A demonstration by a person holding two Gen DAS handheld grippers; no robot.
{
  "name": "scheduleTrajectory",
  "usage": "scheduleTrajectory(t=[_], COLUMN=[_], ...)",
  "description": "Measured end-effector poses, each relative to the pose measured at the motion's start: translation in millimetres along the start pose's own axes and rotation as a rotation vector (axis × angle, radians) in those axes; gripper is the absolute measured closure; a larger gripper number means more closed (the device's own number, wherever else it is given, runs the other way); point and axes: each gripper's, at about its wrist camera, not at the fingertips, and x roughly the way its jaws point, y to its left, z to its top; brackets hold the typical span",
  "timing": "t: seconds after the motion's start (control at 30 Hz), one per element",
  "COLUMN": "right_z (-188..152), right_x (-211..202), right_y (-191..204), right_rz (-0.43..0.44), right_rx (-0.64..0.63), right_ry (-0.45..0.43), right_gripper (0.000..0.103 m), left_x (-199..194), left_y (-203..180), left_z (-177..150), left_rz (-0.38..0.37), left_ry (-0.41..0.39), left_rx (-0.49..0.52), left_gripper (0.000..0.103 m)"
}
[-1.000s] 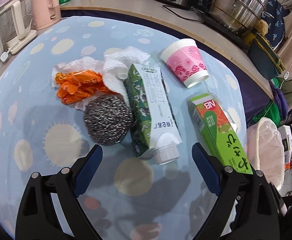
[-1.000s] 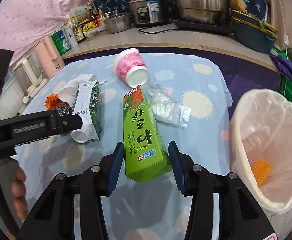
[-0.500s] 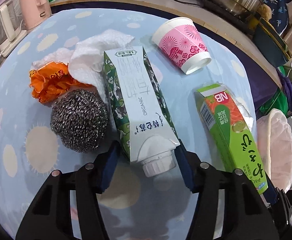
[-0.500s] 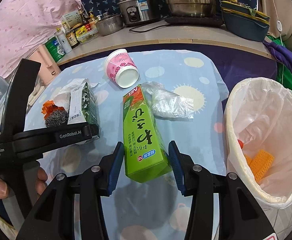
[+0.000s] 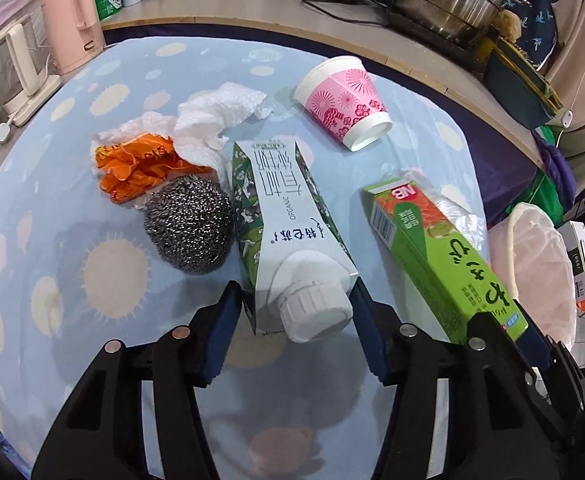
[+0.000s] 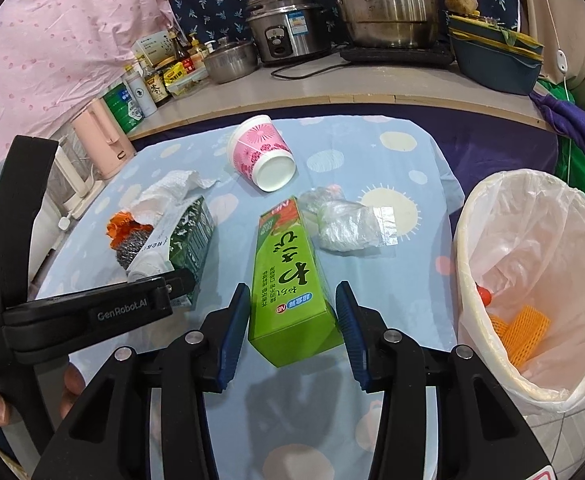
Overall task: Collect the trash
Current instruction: 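Grasp the white-green milk carton with the left tool while the right tool grasps the green NB carton, then lift both cartons and carry them over the trash bin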
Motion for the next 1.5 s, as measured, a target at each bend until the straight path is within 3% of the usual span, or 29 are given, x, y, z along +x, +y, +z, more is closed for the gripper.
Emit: scheduleTrajectory(t=[0.83, 1.23, 1.5], right_z=[14, -1, -33], right_x=[-73, -48, -14], right_y=[13, 18, 23], right_rz=[0.034, 0.065, 0.049], right_rx=[0.008, 0.009, -0.019], right_ry=[-0.132, -0.047, 0.084], right_gripper=[0.064, 0.064, 0.065], left_x=[-100, -101, -89], left_y=[-6, -4, 9], left_z=[-20, -24, -30], left_rz=[-0.057, -0.05, -0.027], left_ry=[-0.147, -0.138, -0.106], left_rx=[0.066, 0.073, 0.061], left_gripper=[0.051, 0.051, 0.051])
